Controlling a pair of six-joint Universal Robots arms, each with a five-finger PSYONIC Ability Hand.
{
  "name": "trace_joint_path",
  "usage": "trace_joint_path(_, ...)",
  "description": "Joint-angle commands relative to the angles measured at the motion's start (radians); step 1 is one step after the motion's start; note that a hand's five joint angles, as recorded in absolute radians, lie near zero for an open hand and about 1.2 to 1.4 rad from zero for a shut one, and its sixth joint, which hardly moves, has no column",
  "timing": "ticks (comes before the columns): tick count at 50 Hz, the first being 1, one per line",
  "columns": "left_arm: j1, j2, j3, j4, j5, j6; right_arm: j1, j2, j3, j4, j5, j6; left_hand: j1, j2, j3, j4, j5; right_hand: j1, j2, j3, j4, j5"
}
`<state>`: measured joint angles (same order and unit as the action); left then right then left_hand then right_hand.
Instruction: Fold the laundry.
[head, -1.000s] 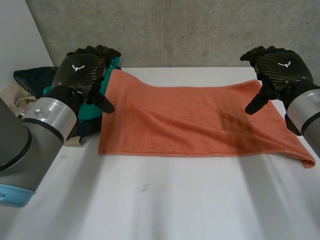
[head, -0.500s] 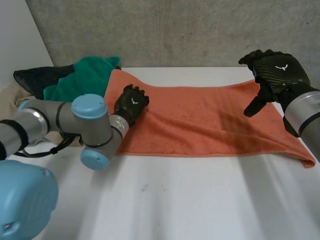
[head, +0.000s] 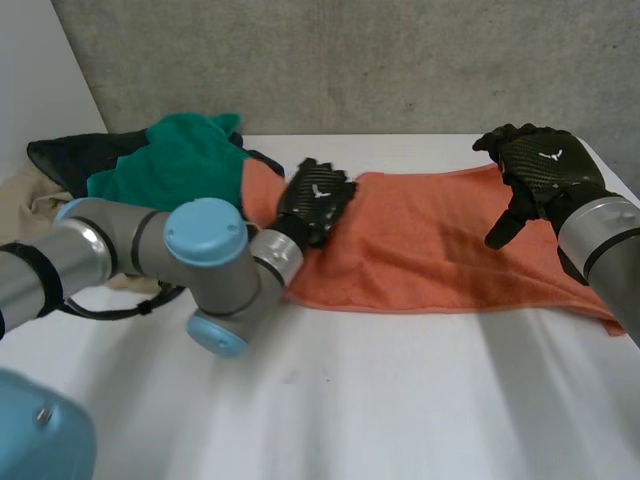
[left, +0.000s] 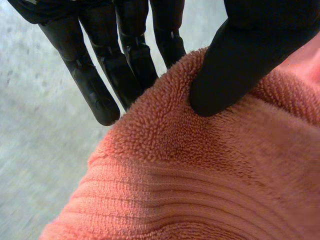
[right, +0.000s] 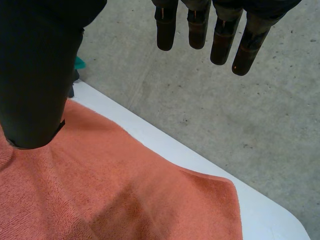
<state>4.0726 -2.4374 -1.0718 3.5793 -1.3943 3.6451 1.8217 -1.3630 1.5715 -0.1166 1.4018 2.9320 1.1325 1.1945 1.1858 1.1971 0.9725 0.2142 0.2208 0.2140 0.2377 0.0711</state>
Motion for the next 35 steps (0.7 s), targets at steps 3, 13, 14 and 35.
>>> trace_joint_path(3, -0.130, 0.020, -0.028, 0.042, 0.069, -0.247, -0.005, -0.001, -0.005, 0.002, 0.000, -0.001, 0.264, 0.202, 0.211, 0.199, 0.249, -0.040, -0.046, -0.040, -0.063, -0.071)
trace_joint_path(13, -0.063, 0.052, -0.037, 0.050, 0.070, -0.211, -0.005, -0.001, -0.010, 0.002, -0.003, -0.001, -0.958, -1.020, -1.011, -1.023, -0.973, -0.040, -0.046, -0.040, -0.063, -0.071)
trace_joint_path(14, 0.001, 0.079, -0.042, 0.043, 0.070, -0.198, -0.005, -0.001, -0.010, 0.002, -0.003, -0.002, -0.958, -1.020, -1.011, -1.023, -0.973, -0.040, -0.046, -0.040, -0.063, -0.071)
trace_joint_path(35, 0.328, -0.144, 0.217, -0.286, 0.084, -0.076, -0.004, 0.032, -0.015, 0.002, -0.003, -0.016, -0.884, -0.946, -0.937, -0.948, -0.898, -0.040, -0.046, -0.040, -0.063, -0.071)
